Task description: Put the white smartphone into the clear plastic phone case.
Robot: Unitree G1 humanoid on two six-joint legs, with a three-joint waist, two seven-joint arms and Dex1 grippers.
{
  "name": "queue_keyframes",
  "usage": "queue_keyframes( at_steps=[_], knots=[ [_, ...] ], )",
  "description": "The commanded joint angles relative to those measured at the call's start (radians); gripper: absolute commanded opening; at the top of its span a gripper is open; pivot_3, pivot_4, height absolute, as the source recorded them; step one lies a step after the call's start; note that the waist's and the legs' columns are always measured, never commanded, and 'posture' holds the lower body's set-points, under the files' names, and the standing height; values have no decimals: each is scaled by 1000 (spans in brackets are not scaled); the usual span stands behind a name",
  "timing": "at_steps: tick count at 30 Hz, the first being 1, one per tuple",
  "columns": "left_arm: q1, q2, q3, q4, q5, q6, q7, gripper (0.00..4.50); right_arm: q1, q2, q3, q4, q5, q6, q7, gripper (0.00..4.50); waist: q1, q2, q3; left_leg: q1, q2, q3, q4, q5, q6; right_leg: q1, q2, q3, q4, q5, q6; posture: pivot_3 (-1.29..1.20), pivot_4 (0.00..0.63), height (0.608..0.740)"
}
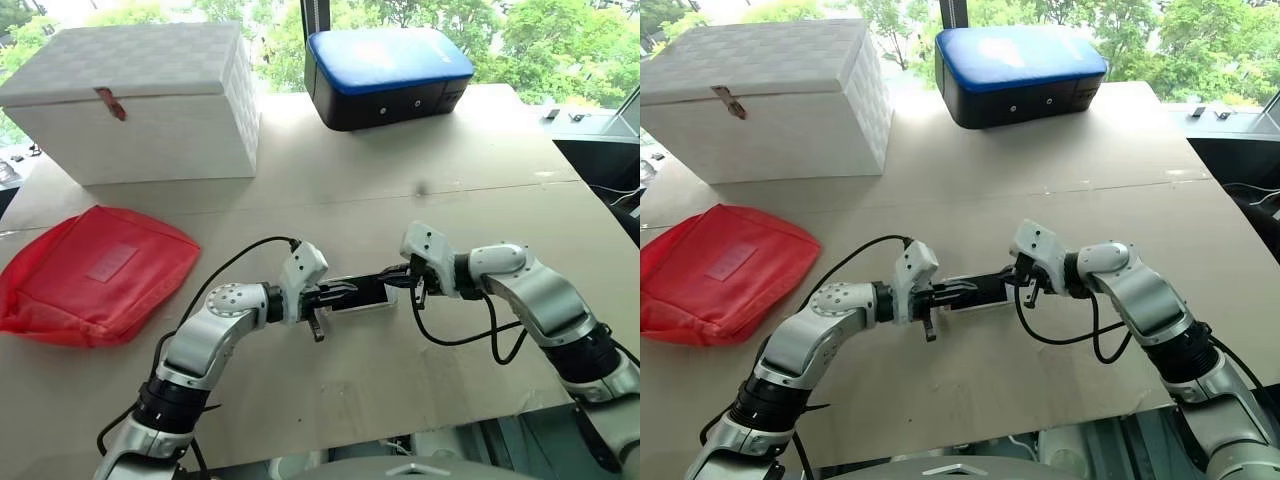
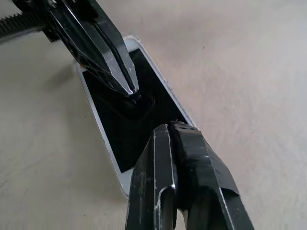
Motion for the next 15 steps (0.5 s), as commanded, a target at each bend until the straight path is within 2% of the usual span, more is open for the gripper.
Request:
queue_keyframes(
  at_steps=[1,6,9,12,15],
  knots=[
    [19,21,-27,36,43,-21,-5,66,-42,-10,53,55,-33,41,8,0,0,0,-1,0,0,0,0,0,0,0,0,0,0,0,0,0,150,734],
    [18,25,-39,48,49,-12,-8,66,-82,4,161,202,-69,84,38,0,-1,-2,-5,6,1,0,0,-2,3,5,0,1,0,0,0,0,150,734],
    [21,26,-41,52,52,-4,-8,66,-87,21,210,261,-83,90,52,0,0,-2,-10,17,1,0,-2,-3,4,15,-2,1,-2,-3,-4,0,150,734],
    [26,26,-44,56,57,-6,-6,66,-75,38,262,304,-108,73,66,0,-1,0,-21,18,1,0,-2,-3,4,15,-3,1,-2,-3,-4,0,150,734],
    [28,24,-46,62,63,-12,-5,66,-57,45,250,309,-127,33,53,0,-2,3,-31,19,1,0,-4,-3,4,15,-3,1,-2,-3,-5,0,150,734]
  ],
)
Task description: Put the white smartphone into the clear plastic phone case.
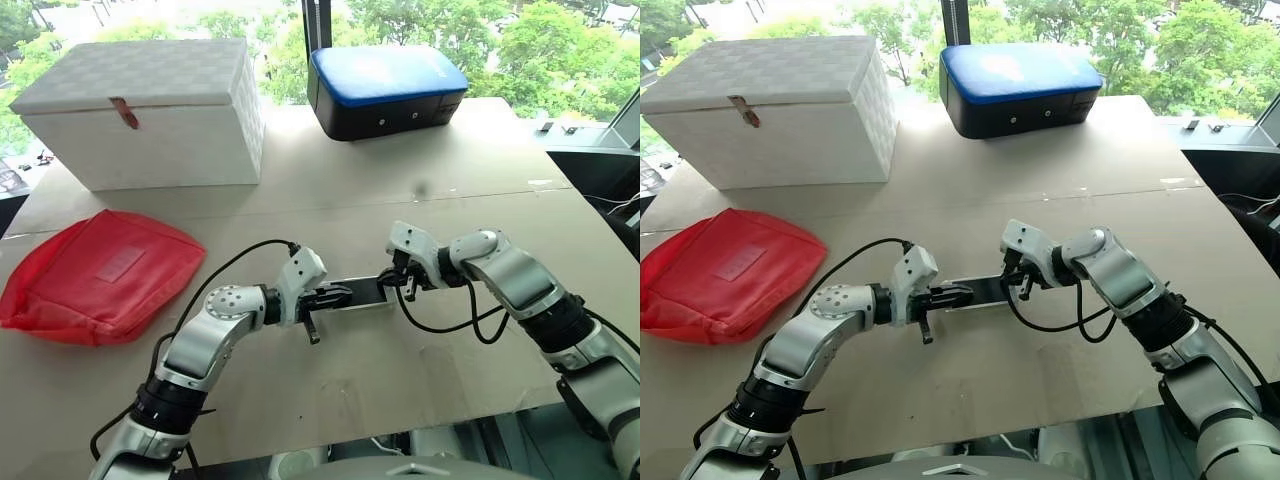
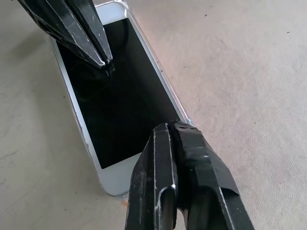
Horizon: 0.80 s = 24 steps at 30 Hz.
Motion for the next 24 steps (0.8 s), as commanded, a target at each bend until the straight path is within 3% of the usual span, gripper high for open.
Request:
queue_keyframes(
  at_steps=[1,6,8,13,17,22,24],
  knots=[
    [21,9,-28,22,28,13,-1,66,90,2,85,85,-46,-9,-4,0,0,0,-2,1,0,0,0,0,0,0,0,0,0,0,0,0,150,734],
    [27,6,-30,33,37,-4,1,66,160,-8,-148,-145,167,-37,87,0,3,5,1,0,0,-1,0,0,0,0,-6,-1,0,0,0,0,150,734],
    [32,4,-31,34,38,-9,2,66,180,-51,-134,-196,169,-19,104,0,3,8,4,-3,-1,0,0,0,0,-1,-7,-1,-2,0,0,0,150,734],
    [32,3,-39,41,43,-20,1,66,175,-86,42,-79,3,-48,55,0,2,8,4,-3,-1,-1,-2,0,0,-1,-7,-3,-3,0,-1,0,150,734],
    [33,7,-38,46,49,-28,0,66,173,-22,-24,-77,74,-32,46,0,-1,5,3,-3,0,-2,-1,0,0,-1,-7,-3,-4,0,0,0,150,734],
    [40,7,-37,44,50,-32,5,66,176,-62,2,-57,15,-27,39,0,-10,6,3,-2,1,-2,-2,0,0,-1,-8,-2,-4,0,0,0,150,734],
    [44,5,-38,39,49,-33,6,66,195,-45,-51,-86,69,-41,43,0,-11,6,3,-2,1,-3,-2,0,0,-1,-8,-2,-5,0,-1,0,150,734]
  ],
)
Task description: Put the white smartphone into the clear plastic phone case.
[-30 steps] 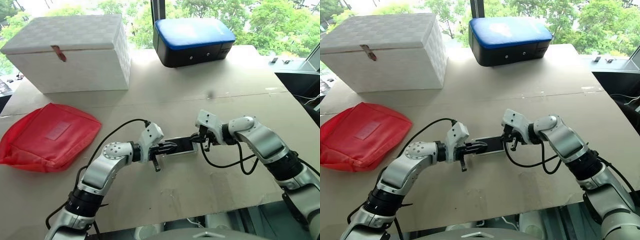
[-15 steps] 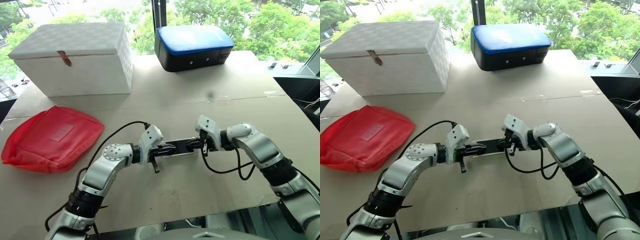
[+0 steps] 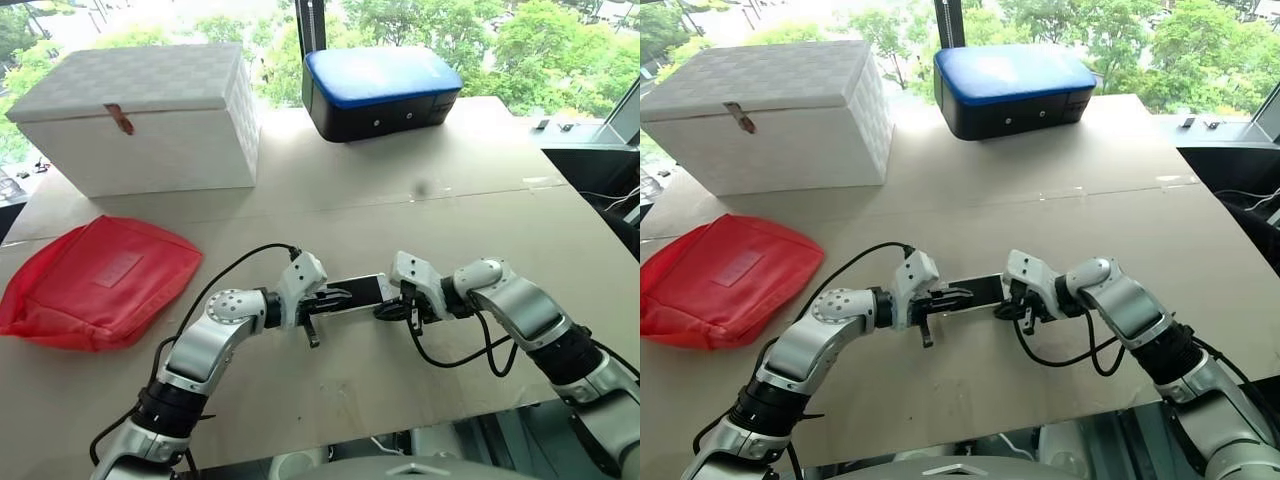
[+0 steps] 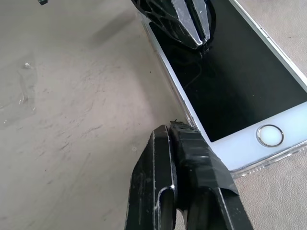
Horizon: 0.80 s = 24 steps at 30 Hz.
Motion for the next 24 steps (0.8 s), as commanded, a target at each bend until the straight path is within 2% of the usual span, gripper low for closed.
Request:
queue_keyframes(
  at_steps=[1,8,11,14,17,20,24],
  knots=[
    [30,6,-28,26,33,18,6,66,44,8,-62,8,32,28,-34,0,0,0,0,0,0,0,0,0,0,0,0,1,0,0,0,0,150,734],
    [20,4,-33,29,36,22,10,66,58,74,-231,-35,158,139,-118,0,-1,4,10,-2,0,-1,-1,-3,-4,0,-3,1,-3,0,0,0,150,734],
    [2,0,-37,17,30,43,13,66,55,73,-217,-22,163,201,-141,0,-2,5,11,-3,0,-1,-2,-3,-5,-1,-3,0,-4,1,-1,0,150,734],
    [-2,-2,-42,7,29,55,16,66,60,116,-256,-5,228,261,-154,0,-3,5,11,-4,0,-1,-5,-2,-4,-1,-3,-1,-8,2,-2,0,150,734],
    [-3,1,-43,-7,29,66,18,66,67,108,-226,-11,209,255,-169,0,-11,6,12,-4,0,-1,-8,0,0,-1,-3,-1,-9,2,-3,0,150,734],
    [1,5,-45,-28,28,81,24,66,65,186,-349,-31,331,304,-183,0,-11,5,12,-4,-1,-1,-10,0,0,-2,-3,-1,-9,2,-3,0,150,734],
    [5,7,-42,-73,17,121,42,66,52,262,-468,-31,418,360,-247,0,-11,6,15,-5,-1,0,-12,0,0,-5,-2,0,-9,2,-3,0,150,734]
  ],
)
